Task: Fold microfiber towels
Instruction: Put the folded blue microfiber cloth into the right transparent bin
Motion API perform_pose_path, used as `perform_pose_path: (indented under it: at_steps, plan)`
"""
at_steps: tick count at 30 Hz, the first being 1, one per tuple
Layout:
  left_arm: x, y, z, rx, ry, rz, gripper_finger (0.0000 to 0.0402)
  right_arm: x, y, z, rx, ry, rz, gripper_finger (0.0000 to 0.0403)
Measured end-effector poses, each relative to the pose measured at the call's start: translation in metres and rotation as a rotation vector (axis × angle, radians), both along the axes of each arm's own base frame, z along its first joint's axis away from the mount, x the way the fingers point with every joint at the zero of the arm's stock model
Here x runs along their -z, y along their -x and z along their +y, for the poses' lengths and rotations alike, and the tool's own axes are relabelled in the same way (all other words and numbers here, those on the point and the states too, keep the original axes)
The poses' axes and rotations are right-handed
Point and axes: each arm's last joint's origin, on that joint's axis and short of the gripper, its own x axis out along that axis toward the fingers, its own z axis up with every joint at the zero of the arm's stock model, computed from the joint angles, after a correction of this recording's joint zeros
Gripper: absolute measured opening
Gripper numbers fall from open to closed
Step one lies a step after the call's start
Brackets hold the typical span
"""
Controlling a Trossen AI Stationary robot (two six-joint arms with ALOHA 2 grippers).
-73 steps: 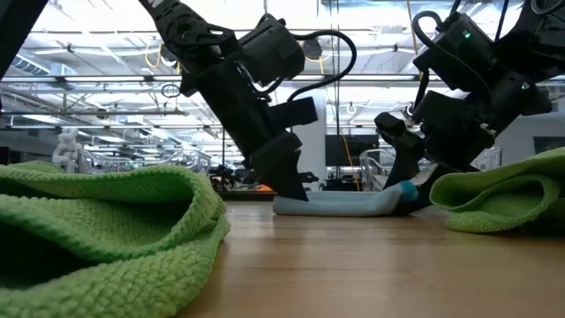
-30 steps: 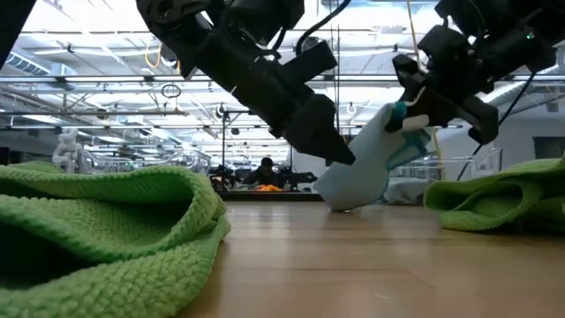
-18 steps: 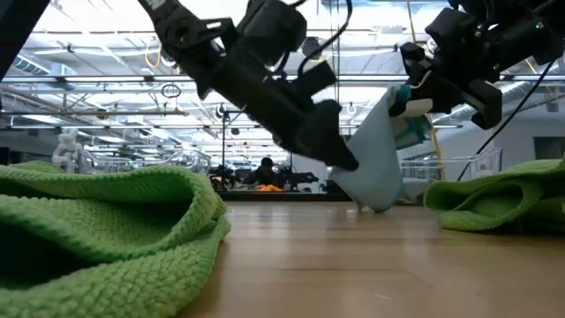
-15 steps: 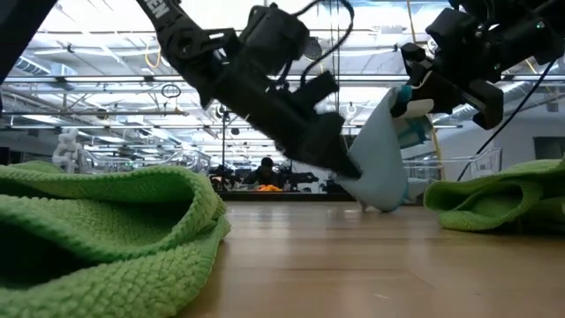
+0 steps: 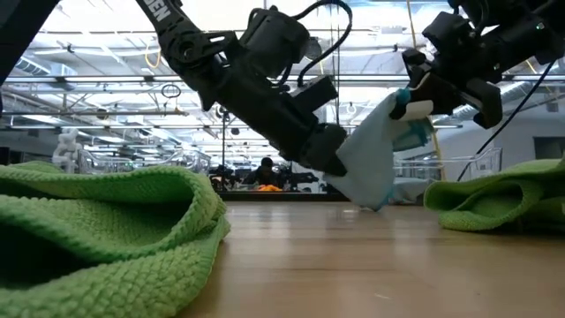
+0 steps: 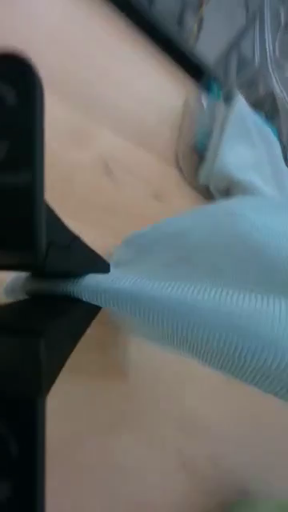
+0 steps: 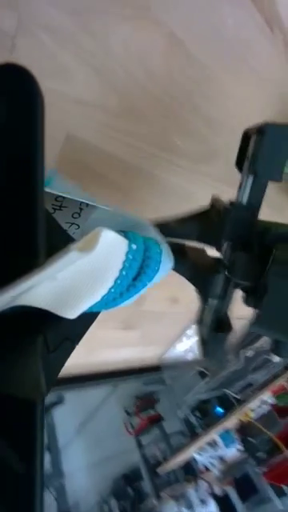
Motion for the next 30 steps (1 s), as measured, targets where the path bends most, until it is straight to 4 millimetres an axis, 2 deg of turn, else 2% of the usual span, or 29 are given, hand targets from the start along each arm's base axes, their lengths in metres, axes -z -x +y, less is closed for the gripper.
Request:
perform_pose_path:
  at_steps: [2,9,12,21,25,30]
  plan:
    - [-0.004,0.003,0.001,-0.032,-0.06,0.036,0.0014,0.002,0.001,0.0,0.022,-0.042,0.016,0.0018]
    - [-0.037,0.013,-0.002,-0.032,-0.149,0.063,0.0013,0.008,0.005,0.001,0.109,-0.235,0.042,0.0035]
    - [-0.041,0.015,-0.002,-0.011,-0.139,0.072,0.0011,0.008,0.004,0.004,0.113,-0.374,0.032,0.005]
    - [-0.032,0.019,0.006,-0.027,-0.063,0.134,0.001,0.027,0.021,0.01,0.476,-0.709,0.168,0.0196]
    - [-0.032,0.019,0.007,-0.028,-0.049,0.129,0.001,0.014,0.013,0.016,0.488,-0.831,0.079,0.0251]
    - [-0.032,0.019,0.008,-0.033,-0.043,0.125,0.0011,-0.014,-0.011,0.024,0.436,-0.826,-0.141,0.029]
